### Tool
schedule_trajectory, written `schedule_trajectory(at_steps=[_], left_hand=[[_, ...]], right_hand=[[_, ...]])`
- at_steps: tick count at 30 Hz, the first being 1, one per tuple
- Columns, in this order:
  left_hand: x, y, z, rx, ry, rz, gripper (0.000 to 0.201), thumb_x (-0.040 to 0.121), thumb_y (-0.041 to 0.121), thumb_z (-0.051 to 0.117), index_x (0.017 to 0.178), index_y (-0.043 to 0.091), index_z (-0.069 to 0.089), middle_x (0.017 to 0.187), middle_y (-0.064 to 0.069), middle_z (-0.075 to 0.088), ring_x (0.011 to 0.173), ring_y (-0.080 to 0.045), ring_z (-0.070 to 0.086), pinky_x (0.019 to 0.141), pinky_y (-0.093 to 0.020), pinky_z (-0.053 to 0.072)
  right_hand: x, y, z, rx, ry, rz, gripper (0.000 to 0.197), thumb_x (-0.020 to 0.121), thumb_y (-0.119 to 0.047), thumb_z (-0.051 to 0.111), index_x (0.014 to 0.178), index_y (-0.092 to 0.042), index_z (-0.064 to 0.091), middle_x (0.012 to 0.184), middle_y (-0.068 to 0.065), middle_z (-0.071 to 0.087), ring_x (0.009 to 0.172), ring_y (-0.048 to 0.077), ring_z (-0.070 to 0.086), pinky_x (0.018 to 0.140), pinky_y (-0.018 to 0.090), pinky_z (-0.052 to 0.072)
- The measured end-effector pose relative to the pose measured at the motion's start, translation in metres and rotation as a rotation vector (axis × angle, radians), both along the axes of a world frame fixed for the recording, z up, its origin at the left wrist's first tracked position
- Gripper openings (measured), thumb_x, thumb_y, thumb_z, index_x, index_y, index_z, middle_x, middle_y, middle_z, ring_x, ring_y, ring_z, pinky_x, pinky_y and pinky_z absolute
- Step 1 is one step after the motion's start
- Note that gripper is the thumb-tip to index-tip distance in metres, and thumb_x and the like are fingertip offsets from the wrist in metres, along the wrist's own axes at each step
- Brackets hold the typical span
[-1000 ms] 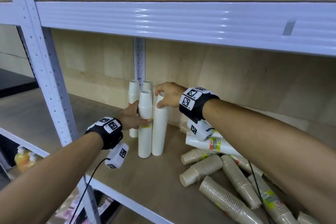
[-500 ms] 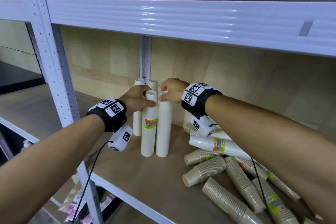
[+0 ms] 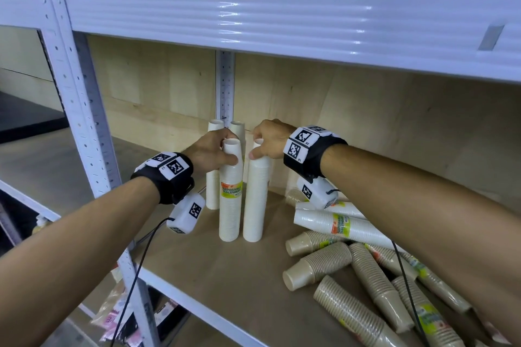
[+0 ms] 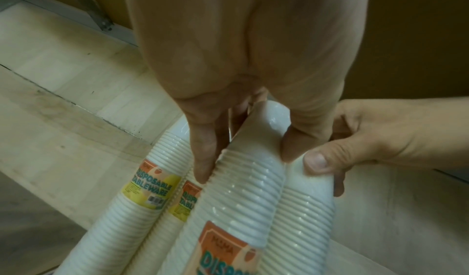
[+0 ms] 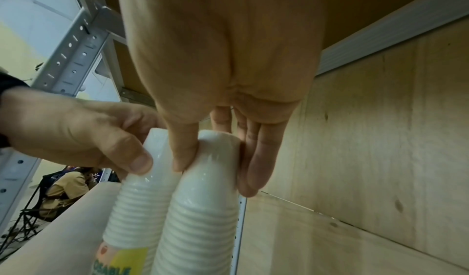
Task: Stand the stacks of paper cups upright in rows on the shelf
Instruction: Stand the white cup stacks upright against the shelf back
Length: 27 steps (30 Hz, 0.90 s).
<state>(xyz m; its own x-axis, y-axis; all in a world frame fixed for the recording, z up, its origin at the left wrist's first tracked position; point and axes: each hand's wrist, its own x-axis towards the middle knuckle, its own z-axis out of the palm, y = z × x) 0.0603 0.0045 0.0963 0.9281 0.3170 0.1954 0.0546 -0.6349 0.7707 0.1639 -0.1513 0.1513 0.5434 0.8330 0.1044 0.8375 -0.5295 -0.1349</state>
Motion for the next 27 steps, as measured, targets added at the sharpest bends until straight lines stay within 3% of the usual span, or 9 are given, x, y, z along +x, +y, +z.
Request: schedule_trajectory(at_steps=[3, 8, 10, 13, 15, 18, 23, 25, 27], left_hand=[[0.0014, 0.0002, -0.0002, 0.005, 0.006, -0.004, 0.034, 0.073, 0.016, 0.072, 0.102, 0.022, 0.057, 0.105, -0.01, 0.064, 0.101, -0.03, 0.064, 0.085, -0.047, 0.056], [0.0047, 0.0028, -0.0011, 0.018, 0.003, 0.005, 0.032, 0.077, 0.012, 0.072, 0.105, 0.02, 0.056, 0.103, -0.007, 0.063, 0.101, -0.027, 0.063, 0.084, -0.045, 0.056], [0.006, 0.0038, -0.0014, 0.029, 0.006, 0.01, 0.032, 0.078, 0.011, 0.072, 0.105, 0.02, 0.056, 0.103, -0.006, 0.063, 0.1, -0.026, 0.063, 0.084, -0.044, 0.057], [0.0068, 0.0036, -0.0027, 0.025, 0.001, 0.016, 0.033, 0.079, 0.009, 0.071, 0.108, 0.018, 0.056, 0.105, -0.008, 0.063, 0.101, -0.027, 0.063, 0.085, -0.044, 0.056], [0.0063, 0.0036, -0.0032, 0.009, -0.001, 0.016, 0.034, 0.08, 0.008, 0.071, 0.109, 0.017, 0.056, 0.106, -0.009, 0.063, 0.103, -0.027, 0.063, 0.088, -0.046, 0.056], [0.0049, 0.0046, -0.0033, -0.01, -0.003, 0.011, 0.034, 0.078, 0.009, 0.071, 0.108, 0.018, 0.057, 0.107, -0.009, 0.063, 0.102, -0.028, 0.063, 0.089, -0.048, 0.056], [0.0052, 0.0051, -0.0015, 0.013, 0.012, 0.006, 0.033, 0.079, 0.01, 0.071, 0.107, 0.019, 0.056, 0.101, -0.005, 0.062, 0.097, -0.025, 0.063, 0.081, -0.041, 0.056], [0.0062, 0.0046, 0.0005, 0.041, 0.019, 0.002, 0.033, 0.08, 0.009, 0.071, 0.109, 0.019, 0.057, 0.101, -0.004, 0.062, 0.096, -0.023, 0.062, 0.079, -0.037, 0.055], [0.0063, 0.0031, 0.0038, 0.09, 0.018, 0.013, 0.034, 0.081, 0.01, 0.071, 0.112, 0.017, 0.059, 0.104, -0.004, 0.063, 0.096, -0.021, 0.061, 0.078, -0.033, 0.053]], right_hand=[[0.002, -0.0006, -0.0015, 0.022, 0.002, 0.0, 0.046, 0.081, -0.04, 0.074, 0.108, -0.006, 0.063, 0.095, 0.002, 0.06, 0.082, 0.019, 0.056, 0.063, 0.027, 0.042], [0.0018, -0.0009, 0.0061, -0.066, 0.047, 0.067, 0.053, 0.082, -0.024, 0.074, 0.131, -0.017, 0.055, 0.129, 0.002, 0.052, 0.113, 0.02, 0.053, 0.087, 0.03, 0.044], [0.0033, 0.0007, 0.0075, -0.073, 0.052, 0.066, 0.048, 0.083, -0.022, 0.074, 0.128, -0.015, 0.059, 0.128, 0.003, 0.054, 0.109, 0.021, 0.055, 0.082, 0.028, 0.045], [0.0038, 0.0021, 0.0045, -0.002, 0.067, 0.025, 0.043, 0.085, -0.032, 0.073, 0.116, -0.005, 0.062, 0.101, 0.005, 0.061, 0.071, 0.014, 0.055, 0.057, 0.024, 0.041], [0.0045, 0.0037, 0.0005, 0.043, 0.063, -0.004, 0.043, 0.084, -0.037, 0.073, 0.108, -0.003, 0.063, 0.089, 0.005, 0.06, 0.06, 0.013, 0.052, 0.052, 0.023, 0.039], [0.0039, 0.0048, -0.0006, 0.054, 0.025, -0.01, 0.043, 0.081, -0.042, 0.074, 0.105, -0.008, 0.063, 0.093, 0.002, 0.061, 0.077, 0.018, 0.058, 0.055, 0.024, 0.039], [0.0023, 0.003, 0.006, -0.044, 0.037, 0.054, 0.056, 0.081, -0.031, 0.075, 0.132, -0.017, 0.054, 0.125, 0.002, 0.055, 0.11, 0.021, 0.055, 0.083, 0.029, 0.044], [0.0027, 0.0031, 0.0073, -0.046, 0.035, 0.054, 0.052, 0.083, -0.027, 0.073, 0.131, -0.016, 0.056, 0.127, 0.004, 0.057, 0.109, 0.022, 0.057, 0.082, 0.03, 0.046], [0.0018, 0.0024, 0.0073, -0.031, 0.035, 0.052, 0.047, 0.084, -0.028, 0.073, 0.127, -0.013, 0.059, 0.114, 0.003, 0.061, 0.095, 0.019, 0.058, 0.07, 0.027, 0.045]])
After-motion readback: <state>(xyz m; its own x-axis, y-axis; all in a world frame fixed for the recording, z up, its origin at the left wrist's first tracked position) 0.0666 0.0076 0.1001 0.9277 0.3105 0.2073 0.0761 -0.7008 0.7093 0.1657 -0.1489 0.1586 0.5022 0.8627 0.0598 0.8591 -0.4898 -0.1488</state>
